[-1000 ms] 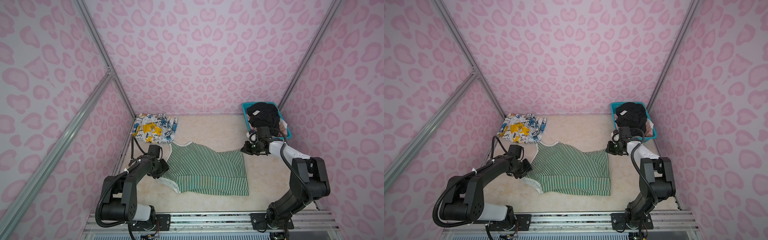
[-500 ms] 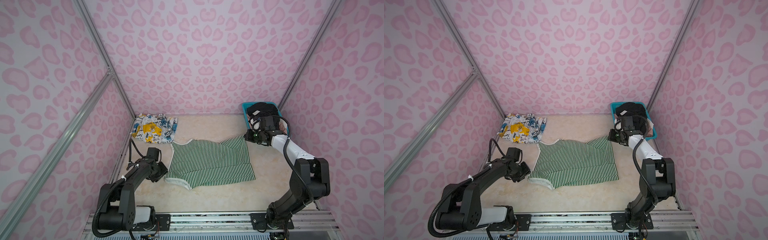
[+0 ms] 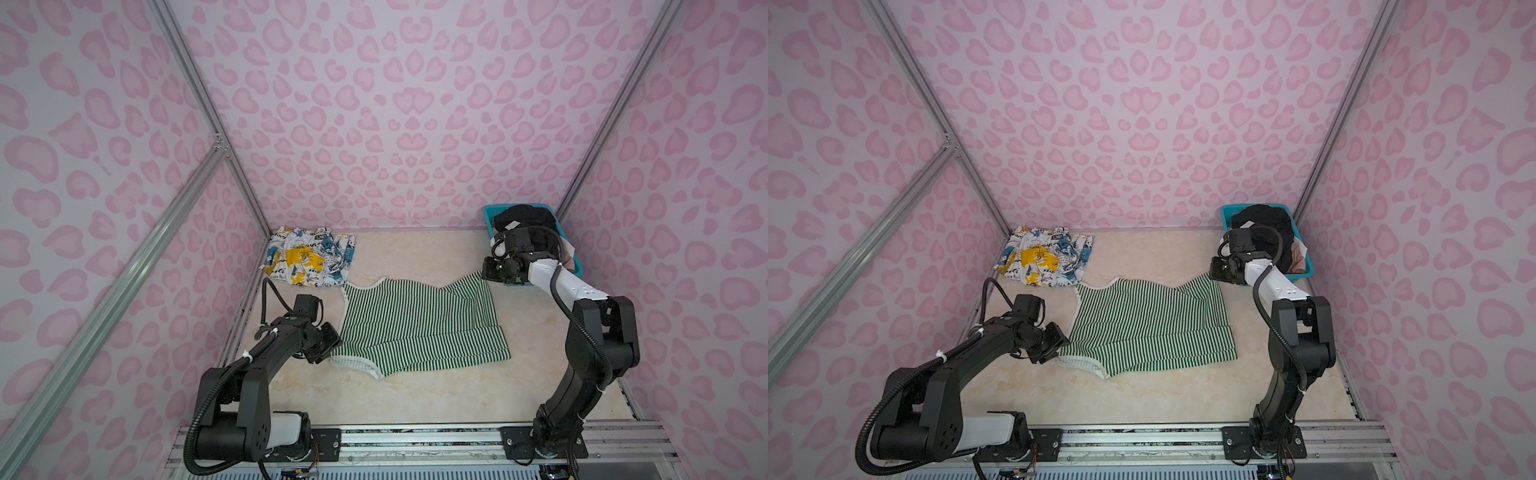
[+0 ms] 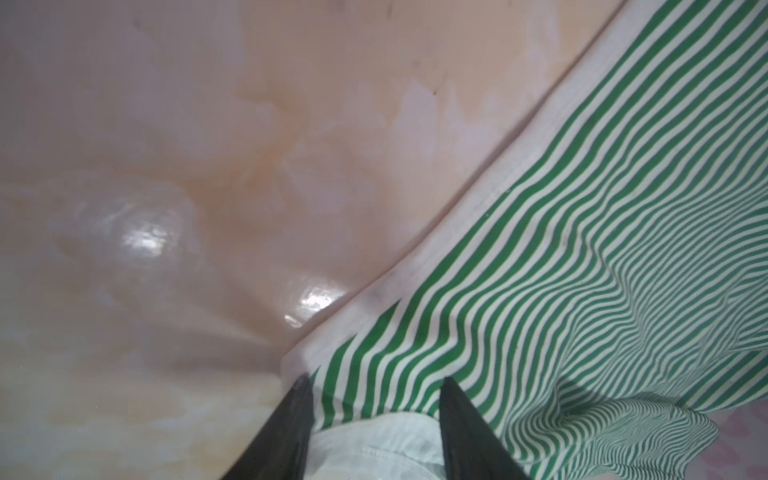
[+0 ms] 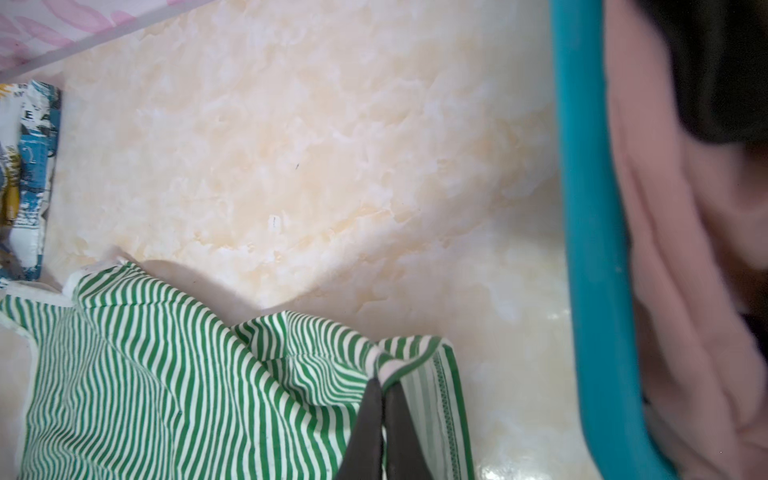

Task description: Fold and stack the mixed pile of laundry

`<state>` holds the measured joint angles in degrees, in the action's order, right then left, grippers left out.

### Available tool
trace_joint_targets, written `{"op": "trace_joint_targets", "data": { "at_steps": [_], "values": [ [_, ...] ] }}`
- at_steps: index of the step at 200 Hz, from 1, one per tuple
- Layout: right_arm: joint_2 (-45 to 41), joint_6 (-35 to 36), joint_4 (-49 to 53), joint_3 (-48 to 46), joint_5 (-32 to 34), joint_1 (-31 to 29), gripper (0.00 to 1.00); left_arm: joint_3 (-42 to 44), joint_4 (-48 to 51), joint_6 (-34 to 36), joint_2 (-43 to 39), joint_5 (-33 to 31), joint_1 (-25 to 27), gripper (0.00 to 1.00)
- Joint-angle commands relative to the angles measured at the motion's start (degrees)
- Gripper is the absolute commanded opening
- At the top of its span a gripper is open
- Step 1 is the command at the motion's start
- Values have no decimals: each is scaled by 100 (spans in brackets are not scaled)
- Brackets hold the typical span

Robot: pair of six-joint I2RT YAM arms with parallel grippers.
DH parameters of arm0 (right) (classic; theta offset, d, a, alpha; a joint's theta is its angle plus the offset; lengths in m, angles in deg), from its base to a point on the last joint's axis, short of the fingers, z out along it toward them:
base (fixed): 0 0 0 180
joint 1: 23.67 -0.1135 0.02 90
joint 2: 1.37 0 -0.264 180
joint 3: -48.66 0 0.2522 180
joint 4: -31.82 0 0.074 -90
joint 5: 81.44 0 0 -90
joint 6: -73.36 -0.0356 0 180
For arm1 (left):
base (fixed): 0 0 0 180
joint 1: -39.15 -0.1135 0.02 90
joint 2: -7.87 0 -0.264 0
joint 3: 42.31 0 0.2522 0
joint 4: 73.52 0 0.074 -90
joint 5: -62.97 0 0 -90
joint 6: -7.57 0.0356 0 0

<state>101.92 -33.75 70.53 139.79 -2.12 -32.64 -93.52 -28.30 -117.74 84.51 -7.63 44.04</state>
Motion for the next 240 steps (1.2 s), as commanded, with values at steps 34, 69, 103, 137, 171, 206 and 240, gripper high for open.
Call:
{"op": "trace_joint_targets", "data": {
  "at_steps": [34, 69, 103, 137, 171, 206, 240],
  "values": [
    [-11, 102, 181, -20, 146, 4, 0, 36, 835, -277, -606, -721, -1, 53],
    [34, 85, 142, -25, 130, 3, 0, 268, 104, -459, -202, -203, 9, 49],
    [69, 115, 151, -2, 134, 15, 0, 375, -306, -546, 116, 104, 10, 34],
    [147, 157, 139, 89, 114, 26, 0, 293, -32, -573, -150, -164, 6, 2],
    [123, 257, 340, 558, 213, 160, 0, -231, 721, -644, -1208, -741, -12, 2],
    [472, 194, 508, 1427, 281, 435, 0, -465, 1521, -635, -2121, -1777, -85, 2],
    [1296, 430, 1329, 2419, -164, 317, 21, 134, 1104, -793, -2063, -1322, -95, 2]
  ]
}}
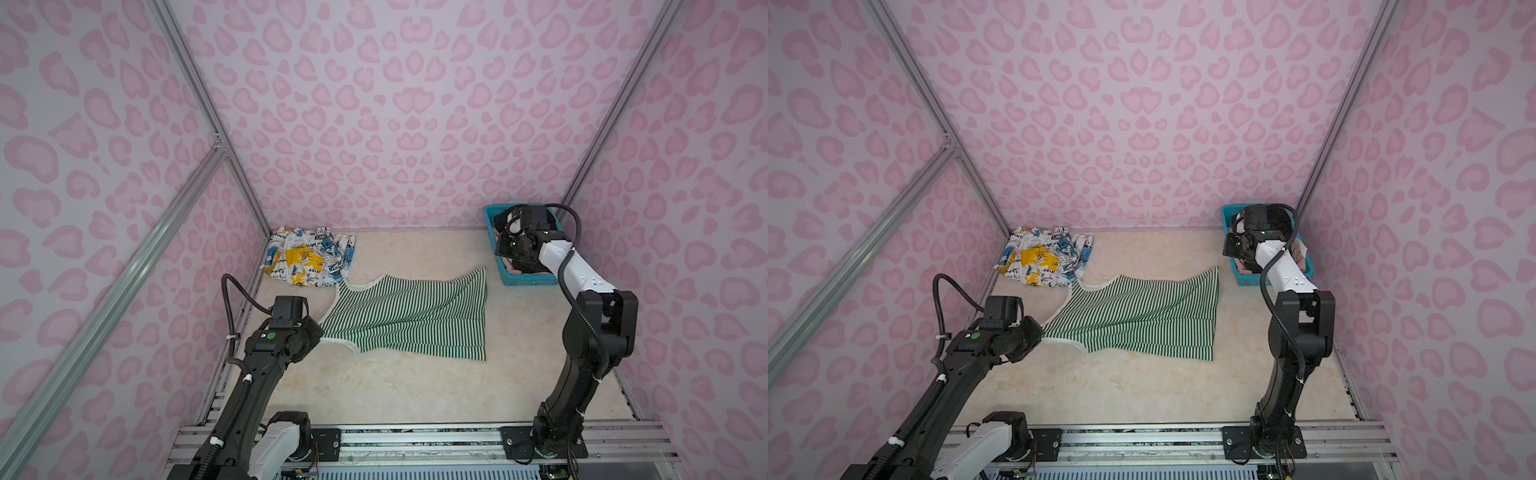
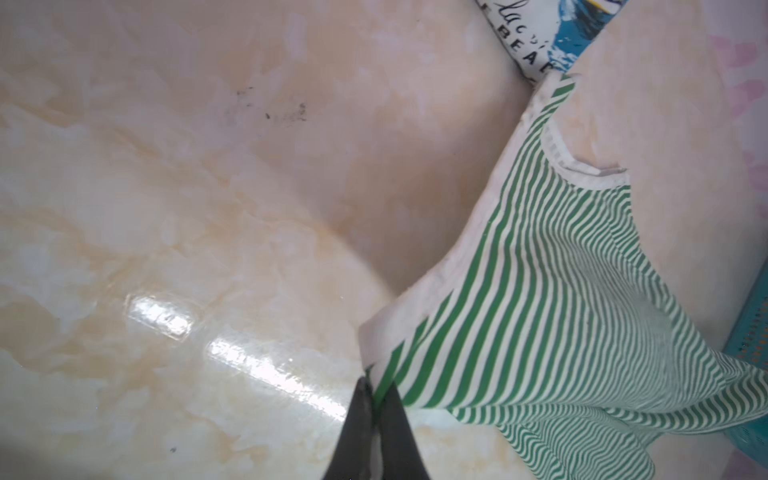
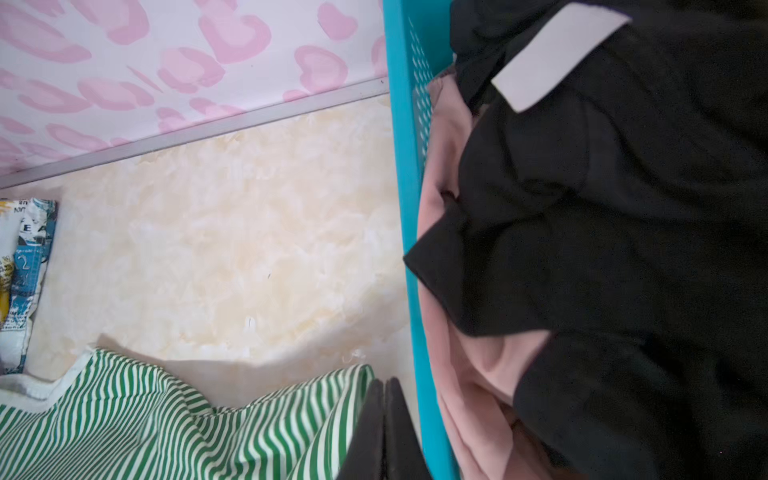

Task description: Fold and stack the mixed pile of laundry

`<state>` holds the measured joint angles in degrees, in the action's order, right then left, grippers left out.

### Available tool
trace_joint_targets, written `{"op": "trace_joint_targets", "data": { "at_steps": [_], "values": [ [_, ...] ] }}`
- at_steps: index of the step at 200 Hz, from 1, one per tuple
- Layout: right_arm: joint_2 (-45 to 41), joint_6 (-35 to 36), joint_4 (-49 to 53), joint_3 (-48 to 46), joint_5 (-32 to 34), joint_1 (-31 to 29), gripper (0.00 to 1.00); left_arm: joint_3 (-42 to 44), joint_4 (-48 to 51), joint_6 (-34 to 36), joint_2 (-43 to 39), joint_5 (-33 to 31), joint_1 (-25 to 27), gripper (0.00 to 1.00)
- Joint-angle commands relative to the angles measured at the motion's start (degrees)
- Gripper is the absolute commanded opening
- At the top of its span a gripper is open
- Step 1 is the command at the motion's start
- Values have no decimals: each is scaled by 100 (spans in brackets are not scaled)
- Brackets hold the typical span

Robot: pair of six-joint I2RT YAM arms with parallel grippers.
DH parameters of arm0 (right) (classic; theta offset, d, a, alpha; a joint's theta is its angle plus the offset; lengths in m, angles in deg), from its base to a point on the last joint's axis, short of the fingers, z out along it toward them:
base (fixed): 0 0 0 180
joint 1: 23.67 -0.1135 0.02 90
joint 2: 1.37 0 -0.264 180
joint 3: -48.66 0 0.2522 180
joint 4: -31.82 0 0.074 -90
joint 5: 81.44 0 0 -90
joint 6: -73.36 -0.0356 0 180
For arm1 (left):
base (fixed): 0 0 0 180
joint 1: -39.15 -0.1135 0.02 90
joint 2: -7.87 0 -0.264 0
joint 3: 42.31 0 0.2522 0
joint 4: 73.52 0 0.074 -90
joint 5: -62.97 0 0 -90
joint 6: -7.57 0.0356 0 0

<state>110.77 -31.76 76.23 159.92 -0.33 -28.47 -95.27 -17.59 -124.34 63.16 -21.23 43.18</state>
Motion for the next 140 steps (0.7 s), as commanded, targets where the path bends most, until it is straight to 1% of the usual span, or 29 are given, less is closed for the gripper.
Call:
{"op": "trace_joint_targets", "data": {
  "at_steps": [1, 6, 15, 25, 38, 46, 69, 88, 109, 120, 134, 140],
  "values": [
    [426, 243, 798, 426, -343, -105, 23, 326, 13, -142, 71, 49, -9, 2],
    [463, 321, 957, 488, -331, -155, 30, 397, -53, -177, 93, 76, -8, 2],
    [391, 451, 1191, 478, -226, -253, 37, 504, -144, -232, 111, 23, -8, 2],
    [94, 546, 1371, 249, -89, -387, 40, 555, -183, -247, 100, -95, -10, 2],
    [-533, 549, 1443, -360, 17, -585, 44, 552, -178, -239, 120, -295, -12, 2],
    [-946, 480, 1443, -802, 68, -719, 45, 528, -175, -231, 130, -401, -8, 2],
    [-2185, 94, 1377, -2578, 263, -1022, 45, 490, -184, -189, 225, -499, -9, 2],
    [-2900, -126, 1408, -3738, 190, -1057, 45, 497, -244, -129, 308, -448, -10, 2],
    [-3454, -201, 1540, -4604, 259, -1030, 45, 481, -278, -68, 385, -379, -13, 2],
    [-3672, -325, 1471, -4970, 93, -982, 45, 461, -315, -63, 429, -330, -9, 2],
    [-3882, -487, 1249, -5346, -350, -984, 44, 451, -387, -65, 474, -267, -8, 2],
    [-3937, -595, 1212, -5434, -423, -979, 43, 445, -399, -56, 495, -251, -8, 2]
  ]
}}
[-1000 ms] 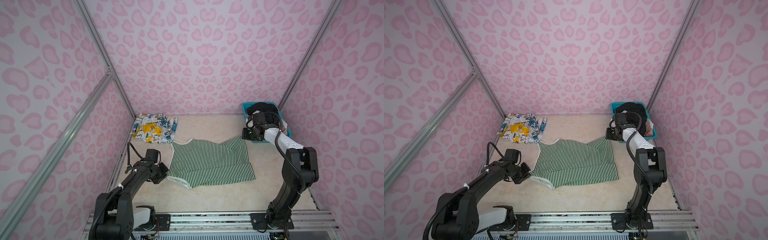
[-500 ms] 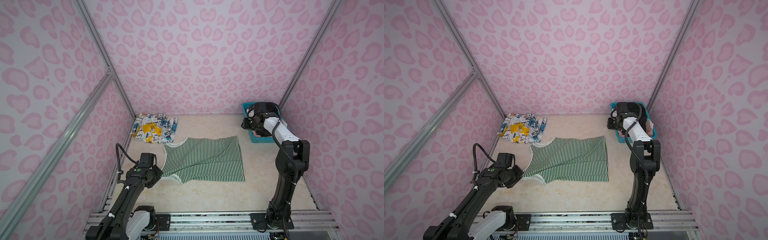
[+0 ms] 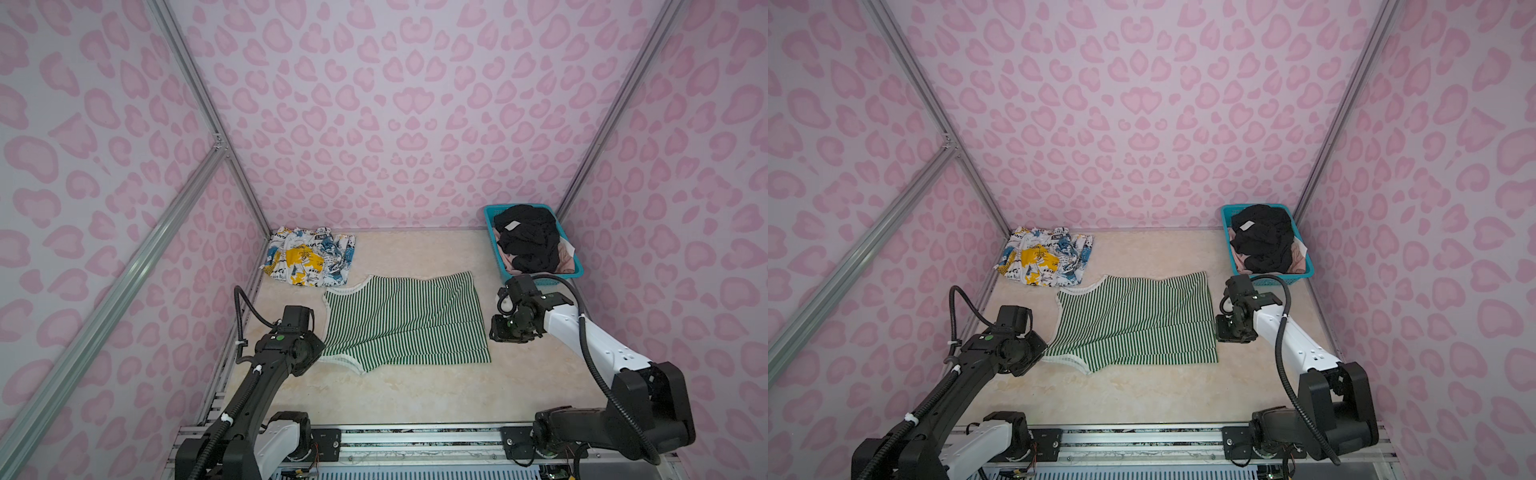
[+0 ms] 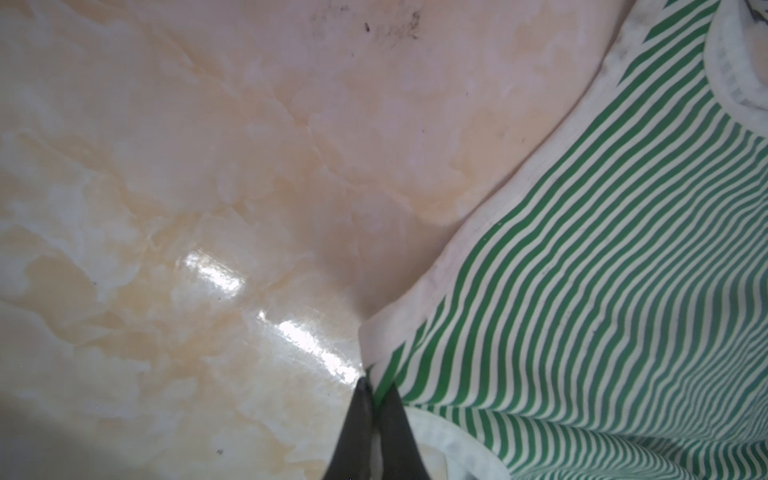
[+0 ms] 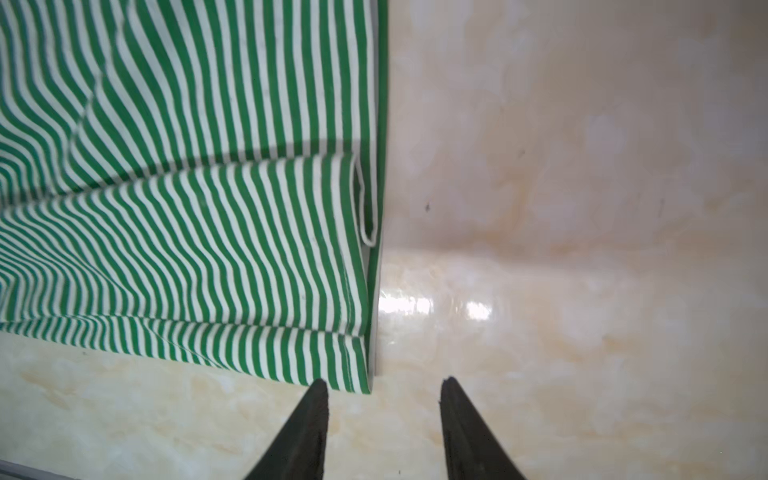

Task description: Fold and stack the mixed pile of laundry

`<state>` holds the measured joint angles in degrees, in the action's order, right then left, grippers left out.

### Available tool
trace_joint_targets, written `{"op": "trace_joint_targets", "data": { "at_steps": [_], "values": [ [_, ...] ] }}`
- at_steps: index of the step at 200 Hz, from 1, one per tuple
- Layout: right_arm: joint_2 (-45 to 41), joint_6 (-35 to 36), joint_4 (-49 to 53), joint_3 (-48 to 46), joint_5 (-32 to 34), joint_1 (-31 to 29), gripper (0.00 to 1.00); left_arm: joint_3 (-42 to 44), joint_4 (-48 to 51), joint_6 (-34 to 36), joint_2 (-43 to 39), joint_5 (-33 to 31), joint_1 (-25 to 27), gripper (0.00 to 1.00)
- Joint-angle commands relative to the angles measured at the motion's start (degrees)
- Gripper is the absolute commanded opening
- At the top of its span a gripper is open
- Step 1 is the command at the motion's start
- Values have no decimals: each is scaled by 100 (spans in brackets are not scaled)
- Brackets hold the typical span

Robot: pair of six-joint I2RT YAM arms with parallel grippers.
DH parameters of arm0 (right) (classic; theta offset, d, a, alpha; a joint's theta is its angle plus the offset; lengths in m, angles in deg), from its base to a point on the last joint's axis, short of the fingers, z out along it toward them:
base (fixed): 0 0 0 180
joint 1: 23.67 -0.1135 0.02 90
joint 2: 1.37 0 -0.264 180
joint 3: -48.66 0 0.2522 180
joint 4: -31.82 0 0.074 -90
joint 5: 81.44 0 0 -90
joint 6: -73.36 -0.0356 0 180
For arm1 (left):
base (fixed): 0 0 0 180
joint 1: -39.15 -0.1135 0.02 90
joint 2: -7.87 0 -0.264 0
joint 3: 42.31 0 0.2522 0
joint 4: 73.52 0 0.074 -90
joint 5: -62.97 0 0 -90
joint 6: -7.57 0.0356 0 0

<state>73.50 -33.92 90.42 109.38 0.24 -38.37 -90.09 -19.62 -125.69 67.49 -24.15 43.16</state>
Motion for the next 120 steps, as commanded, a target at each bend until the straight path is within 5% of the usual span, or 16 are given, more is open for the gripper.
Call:
{"op": "trace_joint_targets", "data": {
  "at_steps": [1, 120],
  "values": [
    [-219, -393, -214, -398, -488, 11, 43, -76, -193, 80, 65, 44, -10, 2],
    [712, -737, -2096, -924, -1422, 271, 25, 2, -296, 142, 135, 99, -8, 2]
  ]
}}
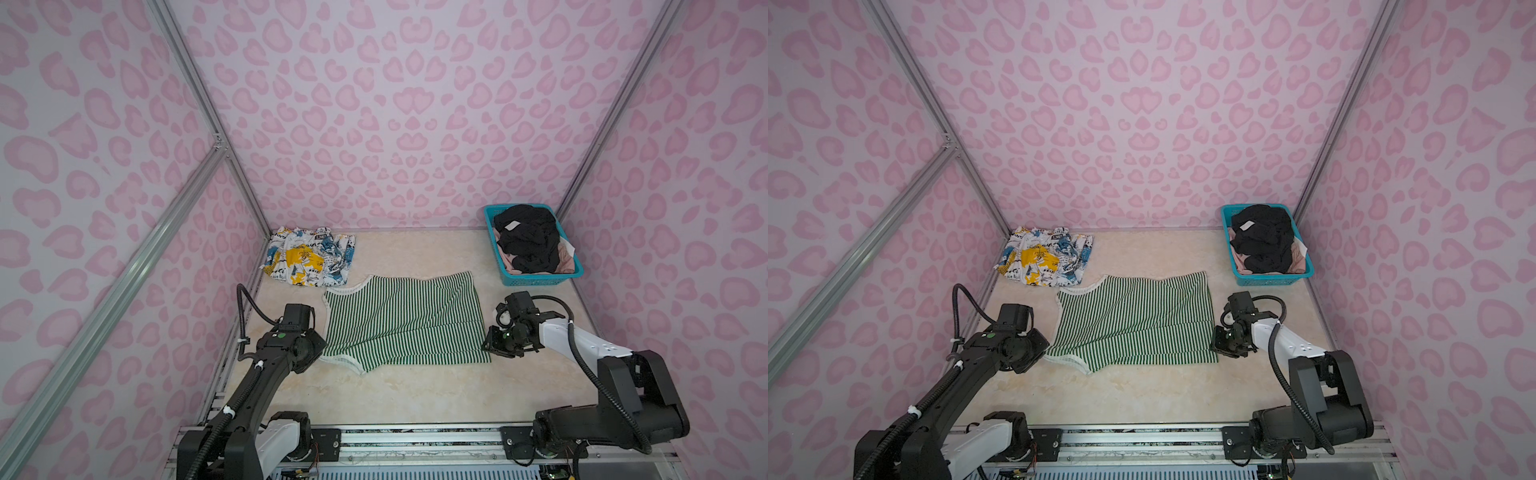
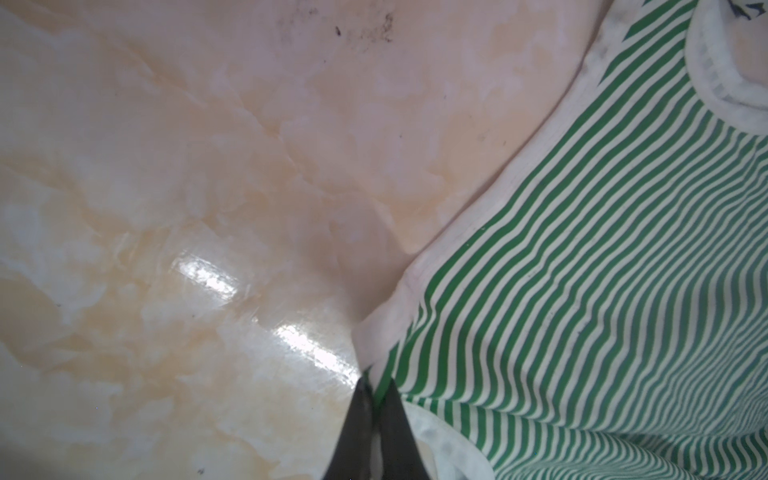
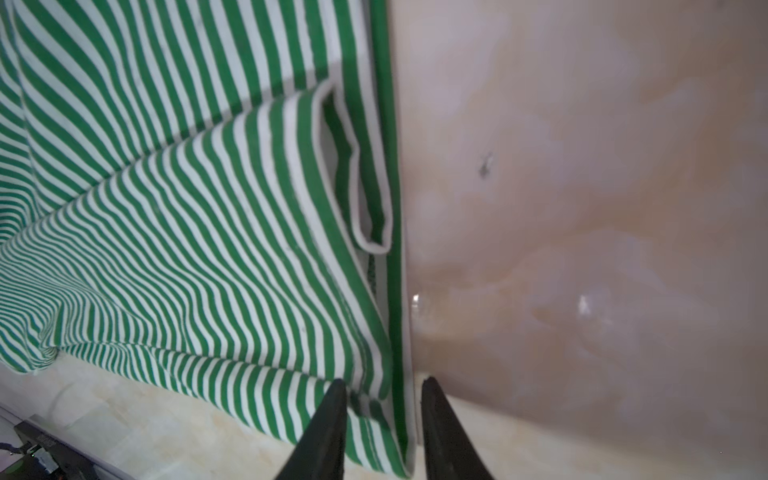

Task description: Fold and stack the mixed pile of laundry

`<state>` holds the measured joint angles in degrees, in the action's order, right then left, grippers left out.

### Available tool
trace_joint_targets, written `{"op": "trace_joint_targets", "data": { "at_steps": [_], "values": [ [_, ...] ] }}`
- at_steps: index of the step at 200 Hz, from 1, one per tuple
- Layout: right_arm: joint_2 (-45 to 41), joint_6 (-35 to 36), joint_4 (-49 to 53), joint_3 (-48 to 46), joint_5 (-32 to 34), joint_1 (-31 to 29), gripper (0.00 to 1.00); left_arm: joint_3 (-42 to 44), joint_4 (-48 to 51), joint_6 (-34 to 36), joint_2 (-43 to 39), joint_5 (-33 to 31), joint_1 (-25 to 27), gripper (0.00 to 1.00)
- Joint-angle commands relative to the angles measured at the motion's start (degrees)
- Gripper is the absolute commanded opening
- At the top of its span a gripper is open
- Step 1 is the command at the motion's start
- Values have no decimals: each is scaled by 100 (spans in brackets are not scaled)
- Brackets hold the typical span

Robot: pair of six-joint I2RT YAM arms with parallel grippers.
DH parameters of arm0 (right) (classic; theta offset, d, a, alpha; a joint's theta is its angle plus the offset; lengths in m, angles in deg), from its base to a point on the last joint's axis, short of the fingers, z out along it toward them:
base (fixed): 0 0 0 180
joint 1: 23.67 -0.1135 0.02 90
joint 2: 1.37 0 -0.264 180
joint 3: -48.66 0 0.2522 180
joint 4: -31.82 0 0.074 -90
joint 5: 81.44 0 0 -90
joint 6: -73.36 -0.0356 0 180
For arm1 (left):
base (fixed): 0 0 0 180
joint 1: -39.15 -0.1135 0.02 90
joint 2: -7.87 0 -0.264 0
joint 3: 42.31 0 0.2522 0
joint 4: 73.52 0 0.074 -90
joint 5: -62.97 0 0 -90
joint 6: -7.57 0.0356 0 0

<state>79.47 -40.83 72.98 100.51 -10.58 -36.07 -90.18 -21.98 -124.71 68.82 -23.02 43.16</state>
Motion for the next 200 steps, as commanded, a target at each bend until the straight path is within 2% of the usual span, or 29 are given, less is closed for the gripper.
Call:
{"op": "trace_joint_targets", "data": {
  "at_steps": [1, 26, 44, 71, 99, 127, 155, 200],
  "values": [
    [116, -44, -359, -37, -347, 43, 24, 10, -60, 44, 3, -14, -11, 2],
    [59, -38, -356, -81, -494, 85, 8, 7, -76, 62, 40, -6, -8, 2],
    [-150, 10, -168, -44, -456, 109, 0, 2, -108, 62, 73, 11, -14, 2],
    [-666, 126, 378, 335, -317, 158, 0, -182, -133, 71, 162, 45, -15, 2],
    [-1217, 388, 1196, 1315, -265, 166, 0, -647, 19, 140, 255, 95, -17, 2],
    [-2114, 612, 1870, 1845, -175, 159, 0, -1015, 292, 250, 225, 147, -15, 2],
    [-3261, 173, 1989, 1170, -142, 129, 0, -867, 331, 294, 207, 214, -15, 2],
    [-4629, -1419, 1947, -933, -172, -75, 0, -483, 208, 238, 346, 338, -30, 2]
  ]
}}
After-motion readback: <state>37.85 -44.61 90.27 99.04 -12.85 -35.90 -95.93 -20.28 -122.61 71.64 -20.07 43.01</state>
